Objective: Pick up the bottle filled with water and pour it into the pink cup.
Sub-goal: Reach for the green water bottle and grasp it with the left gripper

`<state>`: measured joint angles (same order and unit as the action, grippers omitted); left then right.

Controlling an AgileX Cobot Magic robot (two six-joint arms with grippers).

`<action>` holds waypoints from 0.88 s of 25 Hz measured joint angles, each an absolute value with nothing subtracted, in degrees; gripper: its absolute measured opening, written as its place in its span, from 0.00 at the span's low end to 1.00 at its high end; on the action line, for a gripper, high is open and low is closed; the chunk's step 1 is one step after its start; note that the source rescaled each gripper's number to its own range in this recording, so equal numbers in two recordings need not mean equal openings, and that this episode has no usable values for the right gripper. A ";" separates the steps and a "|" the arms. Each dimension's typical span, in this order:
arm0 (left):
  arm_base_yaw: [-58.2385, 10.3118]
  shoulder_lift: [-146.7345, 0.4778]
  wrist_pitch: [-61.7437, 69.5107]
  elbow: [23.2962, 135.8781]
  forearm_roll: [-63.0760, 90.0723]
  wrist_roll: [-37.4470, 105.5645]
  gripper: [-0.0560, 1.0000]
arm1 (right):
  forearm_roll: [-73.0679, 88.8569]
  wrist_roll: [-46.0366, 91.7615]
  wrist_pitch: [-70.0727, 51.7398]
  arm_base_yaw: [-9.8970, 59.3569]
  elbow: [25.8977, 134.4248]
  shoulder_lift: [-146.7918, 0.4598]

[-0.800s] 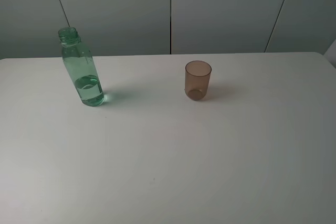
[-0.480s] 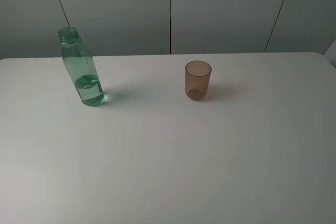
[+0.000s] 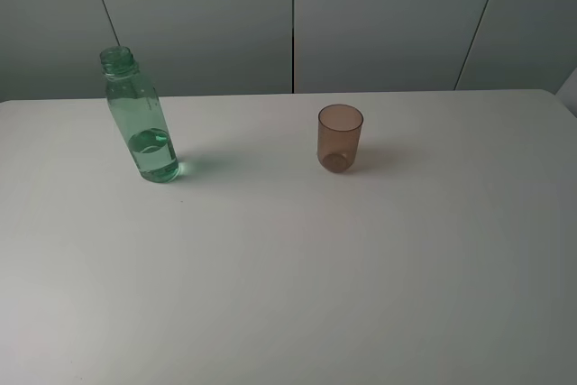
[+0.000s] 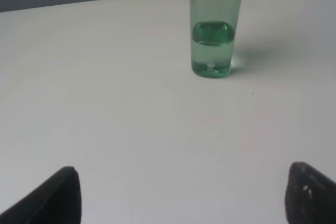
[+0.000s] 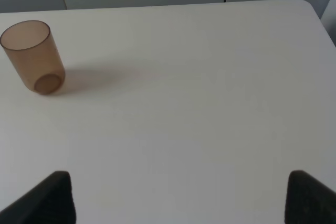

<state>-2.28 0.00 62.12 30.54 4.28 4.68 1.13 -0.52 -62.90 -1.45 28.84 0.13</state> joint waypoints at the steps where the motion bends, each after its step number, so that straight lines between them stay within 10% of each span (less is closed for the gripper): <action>1: -2.28 -0.58 62.27 31.77 4.16 4.68 1.00 | 1.13 -0.52 -62.90 -1.45 28.84 0.13; 22: -7.74 -52.69 14.60 34.91 15.74 25.42 1.00 | 1.13 -0.52 -62.90 -1.45 28.84 0.13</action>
